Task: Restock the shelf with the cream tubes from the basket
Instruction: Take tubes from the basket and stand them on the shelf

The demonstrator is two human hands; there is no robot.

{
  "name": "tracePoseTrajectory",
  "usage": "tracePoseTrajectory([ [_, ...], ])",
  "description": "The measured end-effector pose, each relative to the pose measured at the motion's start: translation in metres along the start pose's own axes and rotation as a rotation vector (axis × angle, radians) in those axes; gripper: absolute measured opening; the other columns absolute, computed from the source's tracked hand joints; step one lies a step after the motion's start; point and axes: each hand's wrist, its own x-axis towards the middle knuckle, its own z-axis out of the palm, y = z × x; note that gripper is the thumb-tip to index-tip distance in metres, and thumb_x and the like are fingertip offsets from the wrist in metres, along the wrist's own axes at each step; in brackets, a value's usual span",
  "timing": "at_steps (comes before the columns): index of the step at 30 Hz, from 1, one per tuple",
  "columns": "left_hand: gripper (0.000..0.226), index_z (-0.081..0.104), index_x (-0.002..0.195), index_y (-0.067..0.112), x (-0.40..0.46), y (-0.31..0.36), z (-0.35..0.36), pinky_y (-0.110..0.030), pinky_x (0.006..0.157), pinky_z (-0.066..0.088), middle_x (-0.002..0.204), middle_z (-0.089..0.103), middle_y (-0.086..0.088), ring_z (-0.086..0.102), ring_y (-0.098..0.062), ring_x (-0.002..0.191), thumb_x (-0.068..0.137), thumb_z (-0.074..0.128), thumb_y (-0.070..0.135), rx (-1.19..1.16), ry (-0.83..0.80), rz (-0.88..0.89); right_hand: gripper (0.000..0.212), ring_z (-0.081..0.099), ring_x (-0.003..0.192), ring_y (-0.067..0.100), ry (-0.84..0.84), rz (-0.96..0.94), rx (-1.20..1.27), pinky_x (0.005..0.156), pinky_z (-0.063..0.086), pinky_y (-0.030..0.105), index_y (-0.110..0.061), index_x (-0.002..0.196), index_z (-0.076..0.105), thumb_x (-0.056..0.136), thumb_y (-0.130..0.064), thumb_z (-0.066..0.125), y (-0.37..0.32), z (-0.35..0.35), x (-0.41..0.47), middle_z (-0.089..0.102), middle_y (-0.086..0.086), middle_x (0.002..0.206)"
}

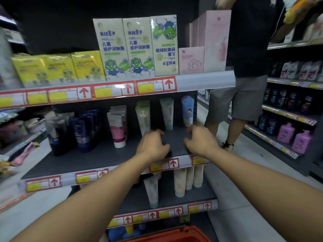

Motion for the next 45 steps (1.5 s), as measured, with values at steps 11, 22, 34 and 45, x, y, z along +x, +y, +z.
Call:
tracePoseTrajectory([
  [11, 0.04, 0.062, 0.13, 0.023, -0.094, -0.03, -0.043, -0.037, 0.092, 0.052, 0.126, 0.066, -0.001, 0.063, -0.025, 0.115, 0.091, 0.063, 0.031, 0.045, 0.14, 0.004, 0.028, 0.061, 0.103, 0.023, -0.003, -0.19, 0.048, 0.085, 0.052, 0.037, -0.023, 0.116, 0.066, 0.091, -0.033, 0.061, -0.065, 0.003, -0.071, 0.059, 0.0, 0.111],
  [22, 0.024, 0.067, 0.111, 0.029, -0.173, -0.088, 0.015, -0.038, 0.082, 0.056, 0.1, 0.071, 0.009, 0.066, -0.02, 0.096, 0.088, 0.063, 0.027, -0.02, 0.017, -0.187, 0.012, 0.061, 0.088, 0.018, -0.235, -0.192, 0.106, 0.075, 0.056, 0.039, -0.027, 0.098, 0.068, 0.089, -0.032, 0.061, -0.064, 0.088, -0.157, 0.058, -0.006, 0.096],
  [34, 0.009, 0.065, 0.092, 0.027, -0.228, -0.157, 0.139, -0.033, 0.079, 0.053, 0.087, 0.072, 0.006, 0.069, -0.023, 0.091, 0.085, 0.066, 0.021, -0.15, -0.292, -0.438, 0.017, 0.068, 0.076, 0.022, -0.606, 0.087, 0.111, 0.067, 0.057, 0.036, -0.019, 0.074, 0.065, 0.084, -0.03, 0.057, -0.012, 0.216, -0.231, 0.071, 0.0, 0.079],
  [45, 0.008, 0.069, 0.077, 0.031, -0.285, -0.234, 0.252, -0.036, 0.087, 0.06, 0.098, 0.079, -0.003, 0.074, -0.027, 0.098, 0.075, 0.062, 0.027, -0.16, -0.632, -0.731, 0.029, 0.071, 0.106, 0.03, -1.012, 0.291, -0.088, 0.084, 0.052, 0.031, -0.004, 0.106, 0.075, 0.09, -0.025, 0.062, 0.075, 0.341, -0.305, 0.074, 0.015, 0.112],
])
